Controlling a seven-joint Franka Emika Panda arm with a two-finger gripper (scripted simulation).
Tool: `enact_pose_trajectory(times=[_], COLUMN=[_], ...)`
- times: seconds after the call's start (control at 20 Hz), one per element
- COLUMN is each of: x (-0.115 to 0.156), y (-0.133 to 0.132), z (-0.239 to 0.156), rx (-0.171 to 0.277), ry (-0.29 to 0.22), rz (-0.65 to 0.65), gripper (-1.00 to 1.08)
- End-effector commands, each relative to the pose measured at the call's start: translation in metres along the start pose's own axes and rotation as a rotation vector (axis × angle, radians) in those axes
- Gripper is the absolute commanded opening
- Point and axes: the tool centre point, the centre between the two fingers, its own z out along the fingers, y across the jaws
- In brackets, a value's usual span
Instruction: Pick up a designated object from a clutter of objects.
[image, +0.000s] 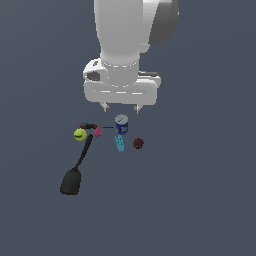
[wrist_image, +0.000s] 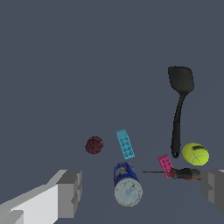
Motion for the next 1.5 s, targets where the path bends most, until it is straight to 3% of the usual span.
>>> enact_pose_trajectory(times=[0.0, 0.6, 1.0, 1.45], x=[0.0, 0.001, -0.007, -0.033], y=[0.0, -0.012, -0.033, -0.059], z=[-0.001, 0.038, 0.103, 0.184], rx=[0.0, 0.0, 0.003, 0.01], ry=[0.0, 0.0, -0.002, -0.005], rz=[-0.001, 0.058, 0.161, 0.301], gripper=[1.0, 1.0, 1.0, 1.0])
